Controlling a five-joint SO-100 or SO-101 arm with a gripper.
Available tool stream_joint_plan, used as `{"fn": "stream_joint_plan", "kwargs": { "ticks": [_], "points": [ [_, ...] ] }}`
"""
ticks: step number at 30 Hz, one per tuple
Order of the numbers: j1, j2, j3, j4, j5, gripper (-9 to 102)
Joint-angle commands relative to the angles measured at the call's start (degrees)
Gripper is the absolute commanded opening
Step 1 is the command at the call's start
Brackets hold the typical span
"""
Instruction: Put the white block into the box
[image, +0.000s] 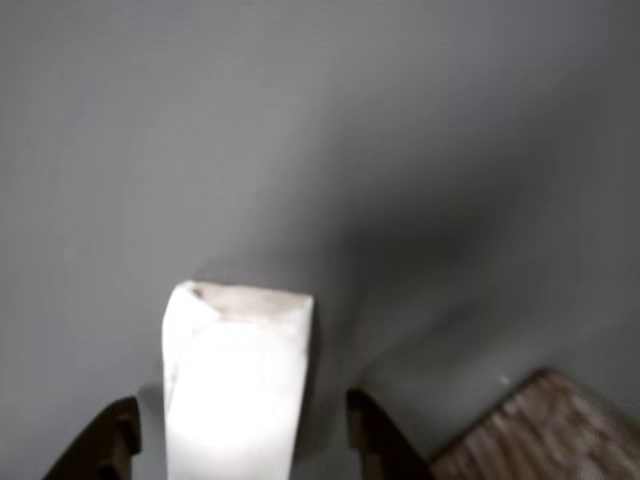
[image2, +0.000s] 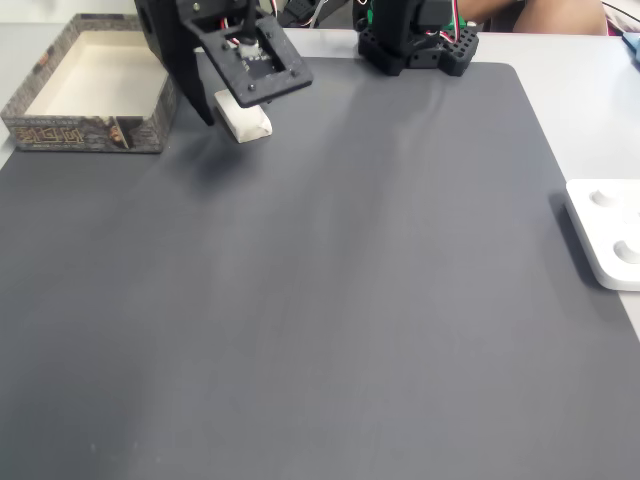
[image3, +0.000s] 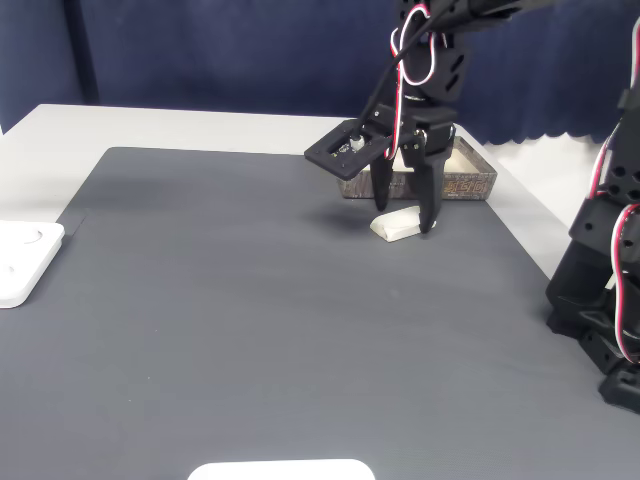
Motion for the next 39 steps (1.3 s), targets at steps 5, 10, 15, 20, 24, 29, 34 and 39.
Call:
{"fn": "stream_joint_plan", "kwargs": {
  "ticks": [5, 10, 15, 20, 24, 29, 34, 39],
  "points": [
    [-1.49, -0.79, -2.64, -1.05, -1.32, 28],
    [-1.58, -0.79, -2.64, -1.23, -1.41, 26],
    [-1.93, -0.44, -1.85, -0.79, -2.20, 20],
    [-2.29, -0.09, -1.05, 2.37, -3.08, 6],
    [-2.37, 0.18, -1.05, 5.54, -7.56, -2],
    [-2.81, 0.53, -1.05, 5.62, -7.73, -2],
    [-2.99, 2.11, -0.97, 6.42, -7.73, -2],
    [-2.37, 9.58, -1.58, 12.66, -9.49, -2]
  ]
}}
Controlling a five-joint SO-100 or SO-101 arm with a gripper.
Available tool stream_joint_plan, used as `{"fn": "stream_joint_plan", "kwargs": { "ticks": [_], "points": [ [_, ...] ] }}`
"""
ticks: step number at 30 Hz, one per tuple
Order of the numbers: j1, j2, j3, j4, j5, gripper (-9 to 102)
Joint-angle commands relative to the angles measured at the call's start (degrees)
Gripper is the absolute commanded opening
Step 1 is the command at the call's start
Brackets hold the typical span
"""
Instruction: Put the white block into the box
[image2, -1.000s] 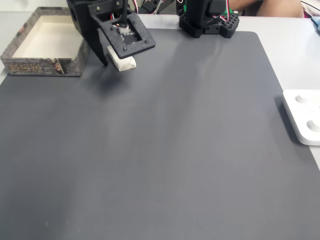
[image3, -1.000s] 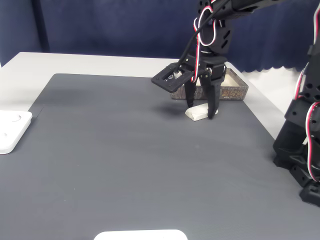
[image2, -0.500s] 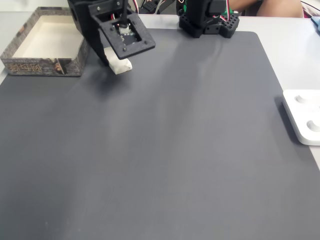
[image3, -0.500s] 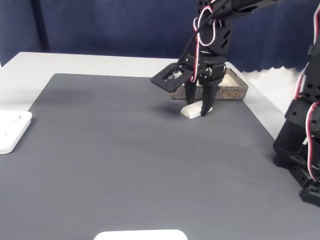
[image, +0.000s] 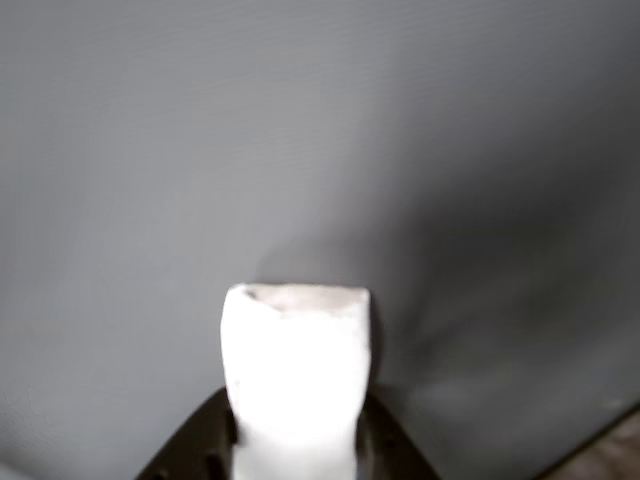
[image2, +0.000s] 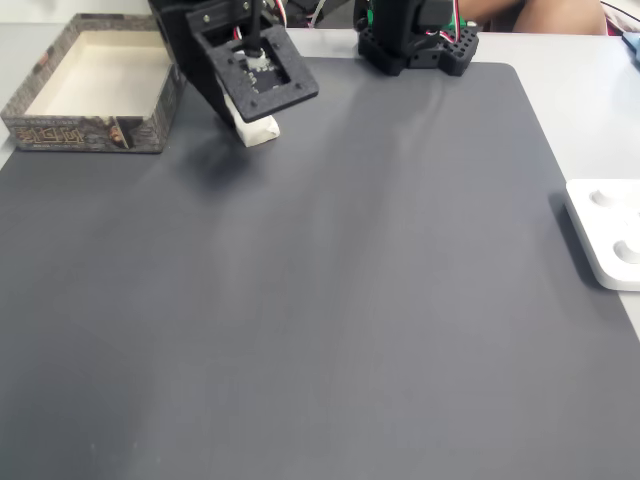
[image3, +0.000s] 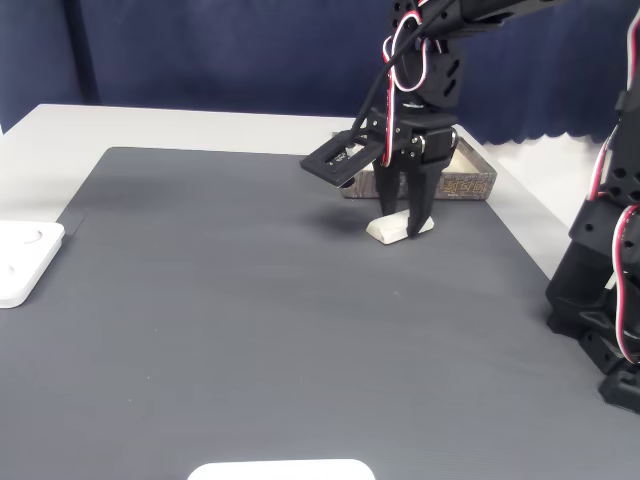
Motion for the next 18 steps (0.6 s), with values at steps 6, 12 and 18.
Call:
{"fn": "stream_joint_plan", "kwargs": {
  "ticks": [6, 12, 18],
  "points": [
    [2.72, 18.02, -4.75, 8.53, -2.11, -2],
    [7.82, 20.04, -13.97, 13.45, -2.11, -2],
    [11.87, 16.96, -21.01, 12.74, -2.81, -2]
  ]
}}
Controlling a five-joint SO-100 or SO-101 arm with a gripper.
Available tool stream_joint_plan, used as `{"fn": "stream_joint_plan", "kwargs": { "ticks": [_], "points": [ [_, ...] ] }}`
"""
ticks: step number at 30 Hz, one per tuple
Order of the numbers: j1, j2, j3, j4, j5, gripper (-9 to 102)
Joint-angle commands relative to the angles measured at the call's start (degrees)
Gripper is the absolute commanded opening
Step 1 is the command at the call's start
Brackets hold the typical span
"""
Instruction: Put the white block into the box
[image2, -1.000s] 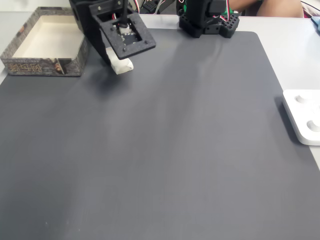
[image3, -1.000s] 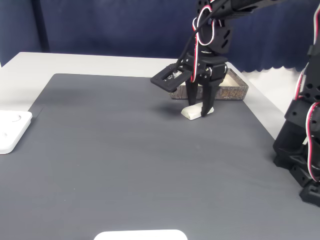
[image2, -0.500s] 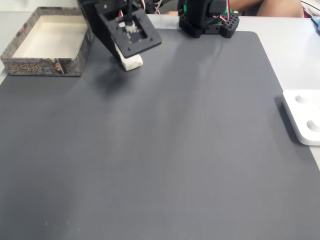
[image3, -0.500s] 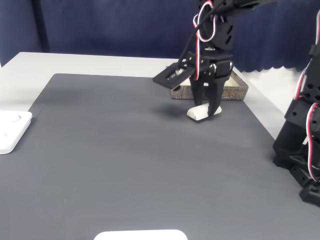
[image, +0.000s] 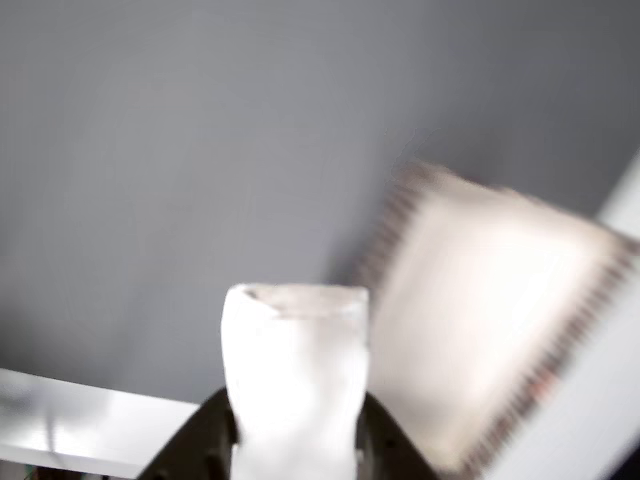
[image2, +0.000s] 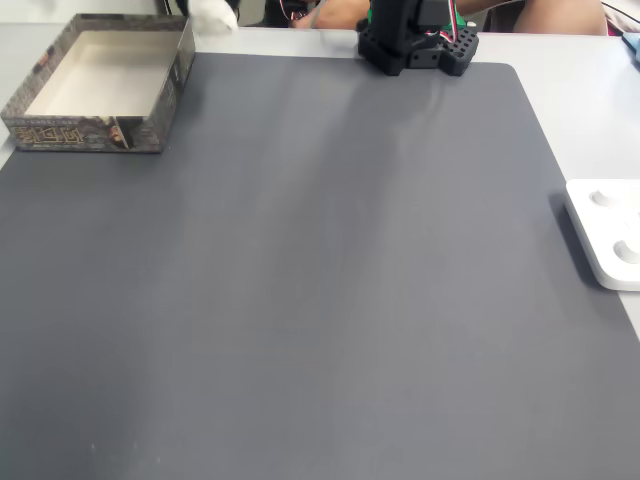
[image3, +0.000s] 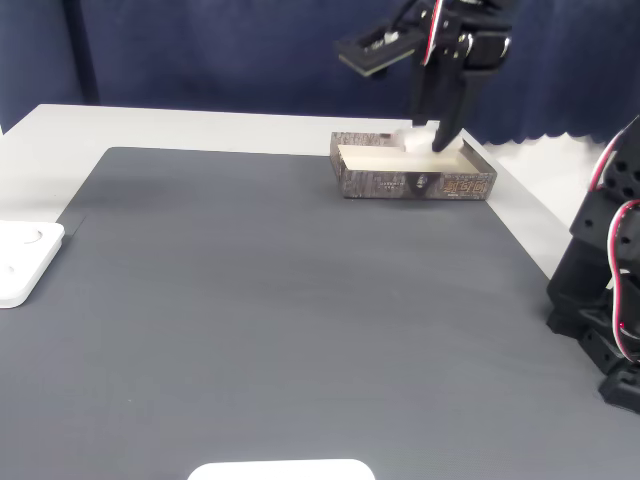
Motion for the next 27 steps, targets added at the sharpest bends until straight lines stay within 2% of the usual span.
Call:
{"fn": "stream_joint_plan", "kwargs": {
  "ticks": [1, 6, 11, 14, 21, 27],
  "points": [
    [3.60, 0.44, -7.03, -0.70, -1.93, -2],
    [5.89, -4.48, -11.34, -2.90, -3.43, -2],
    [6.24, -12.13, -15.82, -10.02, -15.56, -2],
    [6.68, -15.29, -17.58, -11.25, -20.48, -2],
    [7.21, -20.04, -18.81, -11.16, -17.31, -2],
    [8.96, -25.75, -24.52, -8.44, -6.33, -2]
  ]
}}
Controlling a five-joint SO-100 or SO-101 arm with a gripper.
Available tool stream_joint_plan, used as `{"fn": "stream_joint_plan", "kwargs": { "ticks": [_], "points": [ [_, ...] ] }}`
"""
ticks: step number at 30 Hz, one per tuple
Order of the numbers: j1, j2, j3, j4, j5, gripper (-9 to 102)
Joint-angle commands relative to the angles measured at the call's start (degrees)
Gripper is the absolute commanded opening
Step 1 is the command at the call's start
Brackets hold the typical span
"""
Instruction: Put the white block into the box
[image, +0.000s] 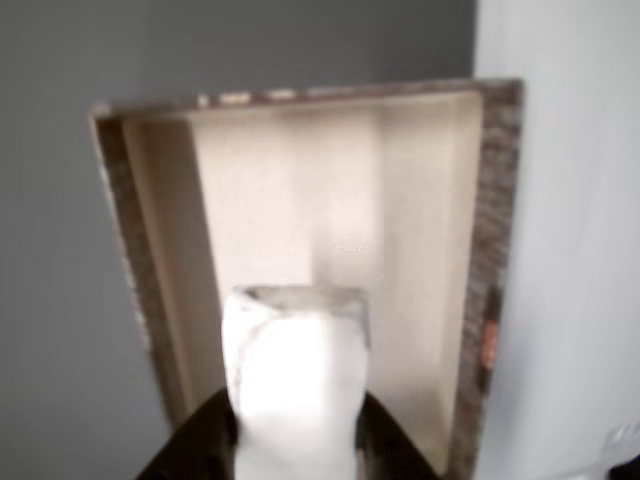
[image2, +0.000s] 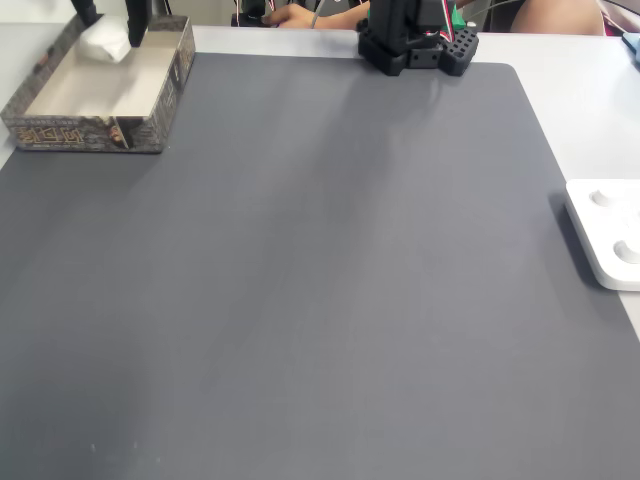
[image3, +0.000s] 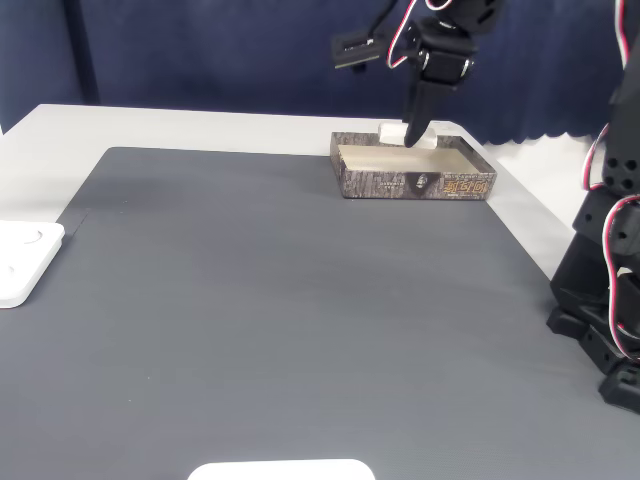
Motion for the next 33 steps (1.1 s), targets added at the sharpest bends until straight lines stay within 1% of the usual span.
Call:
{"fn": "stream_joint_plan", "kwargs": {
  "ticks": [1, 21, 33],
  "points": [
    [1.76, -0.70, -7.03, 1.58, 5.10, -2],
    [1.85, -12.83, -16.61, 1.85, 6.50, -2],
    [3.43, -14.94, -16.35, 2.37, 8.17, -2]
  ]
}}
